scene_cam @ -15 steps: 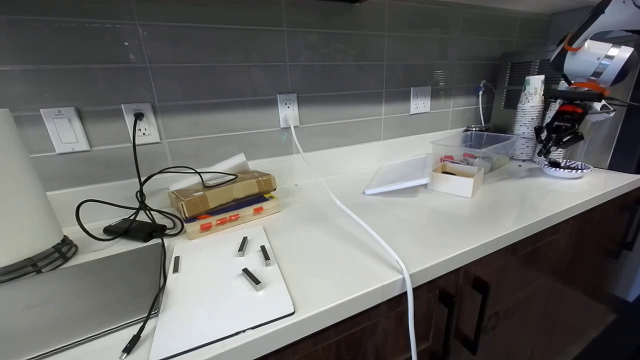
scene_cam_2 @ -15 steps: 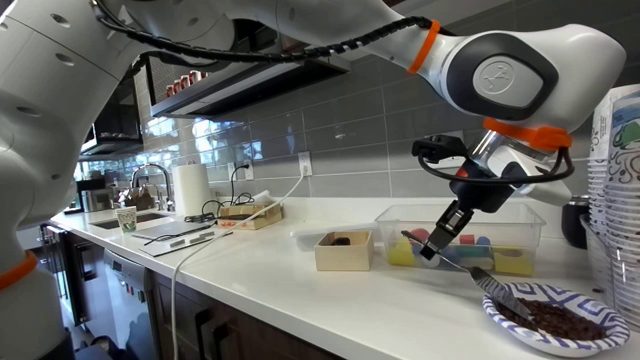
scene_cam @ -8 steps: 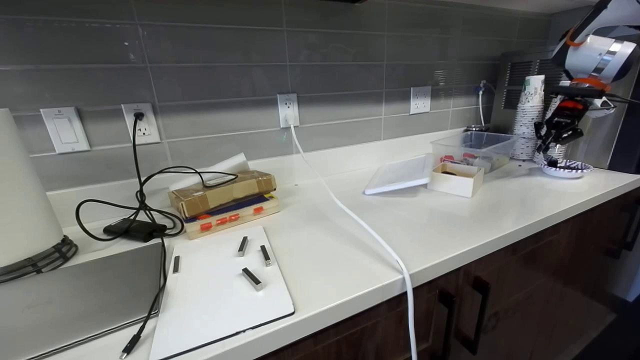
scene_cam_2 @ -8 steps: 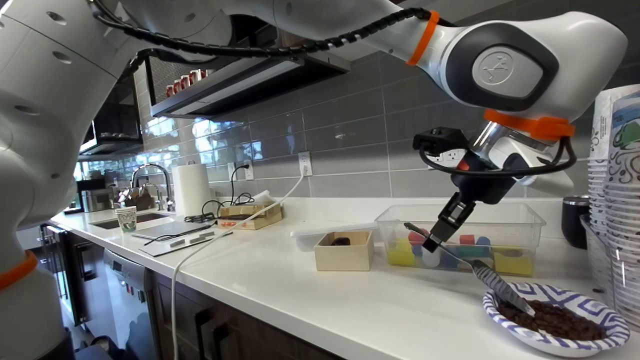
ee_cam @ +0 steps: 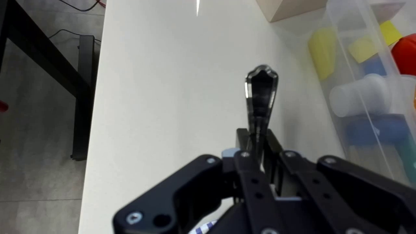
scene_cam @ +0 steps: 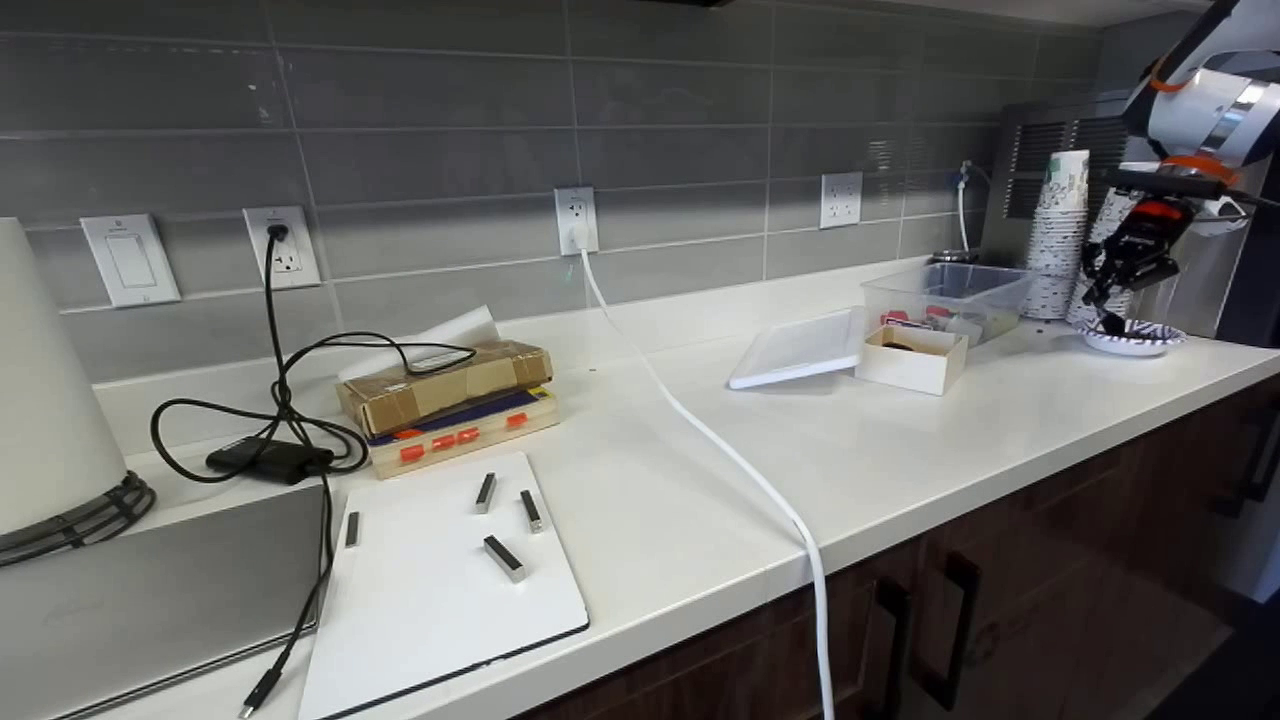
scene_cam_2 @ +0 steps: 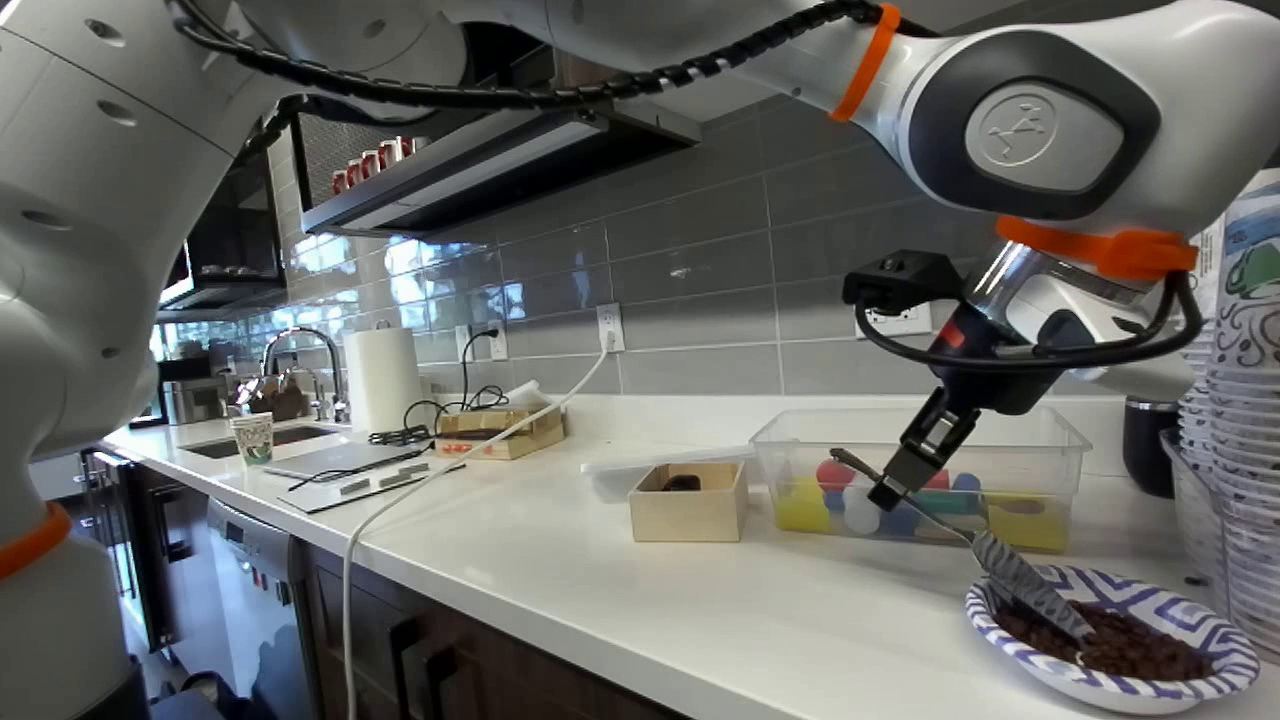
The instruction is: Use the silver spatula to stir the contents of the white plate on the right
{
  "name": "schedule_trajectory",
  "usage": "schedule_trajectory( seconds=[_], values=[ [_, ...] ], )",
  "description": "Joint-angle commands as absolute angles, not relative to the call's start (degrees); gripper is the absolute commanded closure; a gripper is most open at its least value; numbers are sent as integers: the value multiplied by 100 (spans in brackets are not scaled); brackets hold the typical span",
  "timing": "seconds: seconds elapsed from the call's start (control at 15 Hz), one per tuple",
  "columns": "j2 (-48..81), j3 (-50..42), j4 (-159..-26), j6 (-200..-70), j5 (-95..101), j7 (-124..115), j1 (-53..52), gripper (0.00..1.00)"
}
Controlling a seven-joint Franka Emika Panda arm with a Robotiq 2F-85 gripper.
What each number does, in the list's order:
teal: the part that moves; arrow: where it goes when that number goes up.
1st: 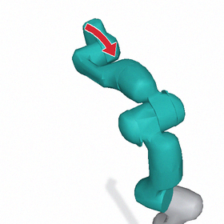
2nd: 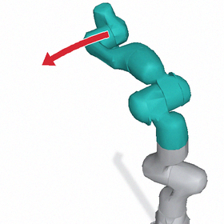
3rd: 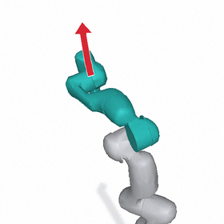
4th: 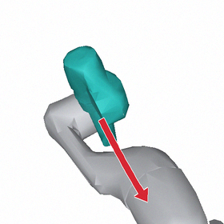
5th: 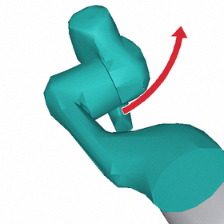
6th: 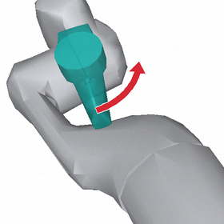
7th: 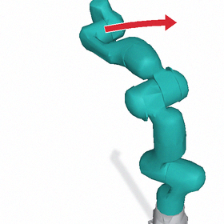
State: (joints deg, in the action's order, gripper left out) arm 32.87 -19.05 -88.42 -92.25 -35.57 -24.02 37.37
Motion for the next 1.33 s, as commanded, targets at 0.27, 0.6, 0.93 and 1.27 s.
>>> schedule_trajectory(
  seconds=[0.27,0.6,0.93,1.27],
  values=[
    [3290,-1943,-8892,-9438,-3596,-2499,3868,97],
    [3220,-1873,-8915,-8714,-3583,-2330,3975,97],
    [3244,-1811,-8867,-8310,-3667,-1896,3971,97],
    [3313,-1762,-8753,-8490,-3793,-1752,3927,97]
  ],
)
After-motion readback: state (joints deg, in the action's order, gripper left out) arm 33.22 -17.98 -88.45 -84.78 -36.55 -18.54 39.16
